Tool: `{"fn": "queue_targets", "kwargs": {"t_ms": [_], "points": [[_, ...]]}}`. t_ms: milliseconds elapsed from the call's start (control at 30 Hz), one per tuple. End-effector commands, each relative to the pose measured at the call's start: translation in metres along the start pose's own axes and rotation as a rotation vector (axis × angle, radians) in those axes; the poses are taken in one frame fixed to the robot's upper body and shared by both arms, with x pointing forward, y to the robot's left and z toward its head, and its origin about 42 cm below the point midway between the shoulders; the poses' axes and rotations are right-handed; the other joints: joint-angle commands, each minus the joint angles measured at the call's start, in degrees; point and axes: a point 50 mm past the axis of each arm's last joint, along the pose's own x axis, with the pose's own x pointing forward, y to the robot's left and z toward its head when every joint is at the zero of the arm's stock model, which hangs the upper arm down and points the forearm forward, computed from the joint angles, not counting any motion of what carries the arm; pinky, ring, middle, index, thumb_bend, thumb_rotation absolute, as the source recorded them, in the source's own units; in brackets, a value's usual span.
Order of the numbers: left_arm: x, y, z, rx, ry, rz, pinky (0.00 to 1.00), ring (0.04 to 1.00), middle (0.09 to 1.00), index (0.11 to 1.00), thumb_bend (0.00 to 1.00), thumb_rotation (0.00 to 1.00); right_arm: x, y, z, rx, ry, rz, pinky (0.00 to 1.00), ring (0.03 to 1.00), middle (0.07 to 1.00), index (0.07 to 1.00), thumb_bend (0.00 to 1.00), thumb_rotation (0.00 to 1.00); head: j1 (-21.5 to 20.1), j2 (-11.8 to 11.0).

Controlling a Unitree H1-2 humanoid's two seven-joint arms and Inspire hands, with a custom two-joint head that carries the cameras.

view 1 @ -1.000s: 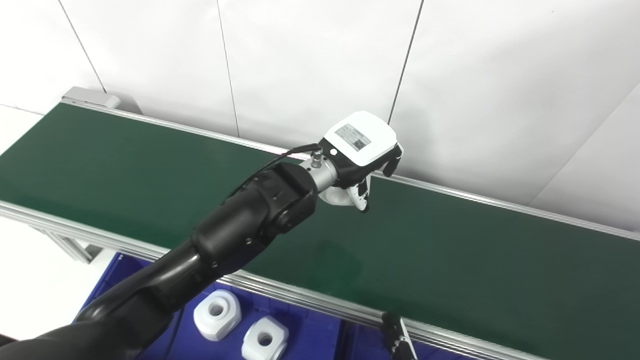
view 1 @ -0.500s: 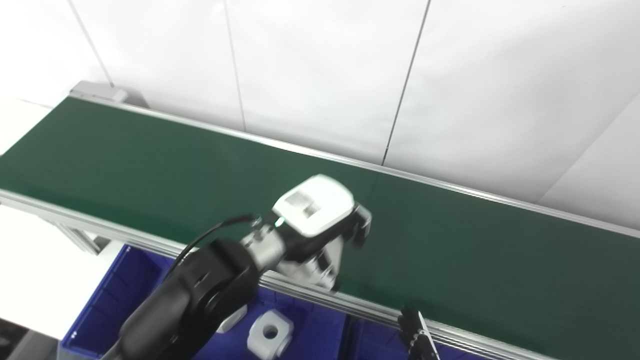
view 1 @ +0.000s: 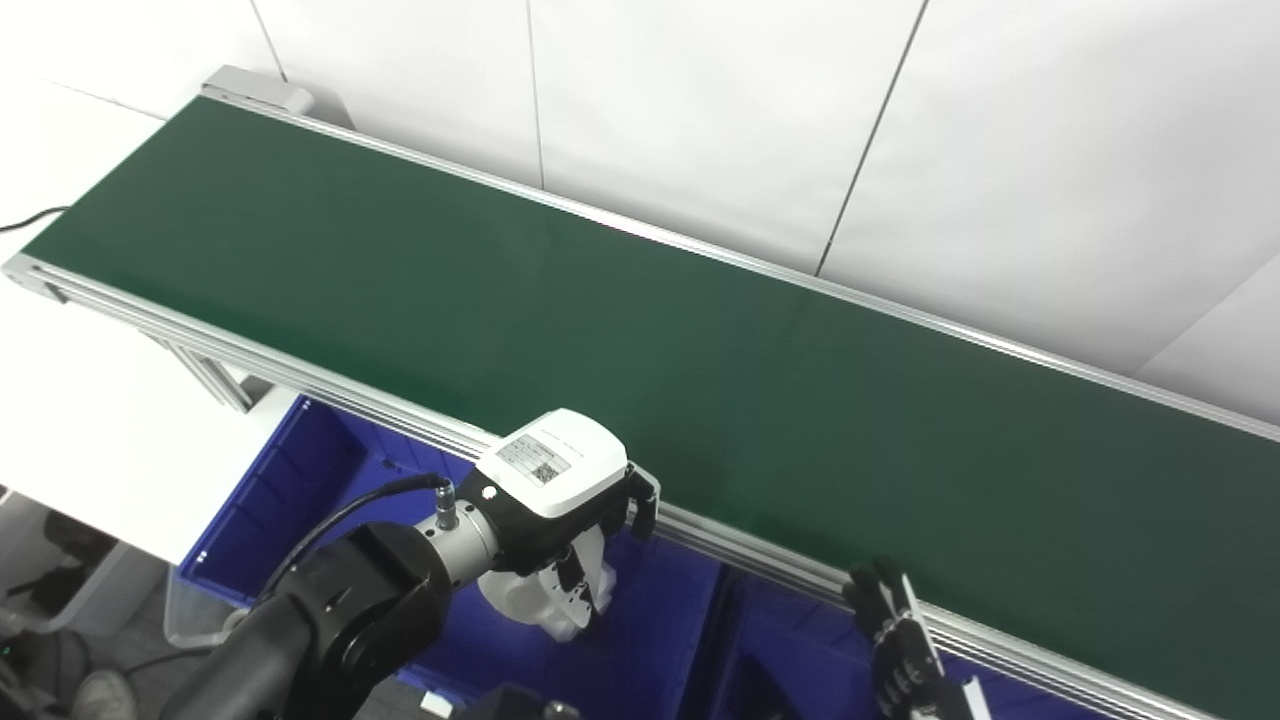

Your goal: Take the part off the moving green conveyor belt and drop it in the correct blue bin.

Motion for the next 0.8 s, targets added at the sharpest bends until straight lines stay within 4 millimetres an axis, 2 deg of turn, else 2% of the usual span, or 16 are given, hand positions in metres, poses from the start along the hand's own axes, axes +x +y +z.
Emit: {"fn": "queue_targets", "kwargs": {"t_ms": [0, 167, 267, 400, 467, 500, 533, 567, 600, 667, 767], "points": [[-0.003, -0.003, -0.005, 0.013, -0.004, 0.048, 0.37, 0.406, 0.504, 0.513, 0.5, 0.0, -0.001, 0.002, 0.01, 0.011, -0.027, 0.012, 0.99, 0.943, 0.947, 0.994, 0.86, 0.94, 0.02, 0.12], [0.004, -0.034, -0.025, 0.017, 0.015, 0.112, 0.36, 0.397, 0.499, 0.519, 0.5, 0.0, -0.001, 0.005, 0.014, 0.035, -0.018, 0.037, 1.0, 0.958, 0.955, 0.994, 0.87, 0.92, 0.09, 0.44], [0.003, -0.049, -0.037, 0.002, 0.076, 0.085, 0.37, 0.408, 0.497, 0.517, 0.5, 0.0, -0.001, 0.006, 0.015, 0.055, -0.016, 0.04, 1.0, 0.958, 0.948, 0.991, 0.86, 0.89, 0.17, 0.42], [0.004, -0.048, -0.041, -0.004, 0.122, 0.062, 0.37, 0.414, 0.49, 0.524, 0.5, 0.0, -0.001, 0.005, 0.016, 0.053, -0.01, 0.042, 1.0, 0.961, 0.947, 0.991, 0.87, 0.89, -0.32, 0.41], [0.003, -0.046, -0.04, 0.009, 0.151, 0.028, 0.4, 0.43, 0.501, 0.512, 0.5, 0.0, -0.001, 0.005, 0.016, 0.046, -0.01, 0.042, 1.0, 0.965, 0.948, 0.991, 0.86, 0.9, -0.75, 0.56], [0.003, -0.045, -0.039, 0.021, 0.166, 0.007, 0.51, 0.557, 0.605, 0.504, 0.51, 0.04, -0.001, 0.005, 0.017, 0.044, -0.011, 0.043, 1.0, 0.967, 0.952, 0.992, 0.86, 0.9, -0.75, 0.56], [0.003, -0.043, -0.038, 0.041, 0.172, -0.012, 0.56, 0.623, 0.659, 0.5, 0.52, 0.06, -0.002, 0.005, 0.017, 0.042, -0.011, 0.042, 1.0, 0.969, 0.953, 0.993, 0.86, 0.9, -0.75, 0.56], [0.003, -0.042, -0.037, 0.055, 0.177, -0.025, 0.65, 0.688, 0.709, 0.588, 0.75, 0.24, -0.002, 0.005, 0.017, 0.04, -0.011, 0.041, 1.0, 0.967, 0.954, 0.995, 0.86, 0.91, -0.75, 0.56], [0.002, -0.04, -0.036, 0.066, 0.174, -0.029, 0.67, 0.71, 0.725, 0.618, 0.83, 0.31, -0.002, 0.005, 0.017, 0.039, -0.009, 0.04, 1.0, 0.967, 0.955, 0.995, 0.86, 0.91, -0.94, 0.62], [0.002, -0.036, -0.032, 0.085, 0.162, -0.031, 0.71, 0.72, 0.729, 0.65, 0.92, 0.42, -0.003, 0.004, 0.017, 0.04, -0.008, 0.04, 1.0, 0.967, 0.954, 0.997, 0.86, 0.91, -0.94, 0.58], [0.0, -0.03, -0.027, 0.088, 0.148, -0.022, 0.69, 0.704, 0.72, 0.658, 0.96, 0.48, -0.003, 0.004, 0.017, 0.042, -0.005, 0.04, 1.0, 0.962, 0.95, 0.996, 0.86, 0.9, -0.97, 0.48]]}}
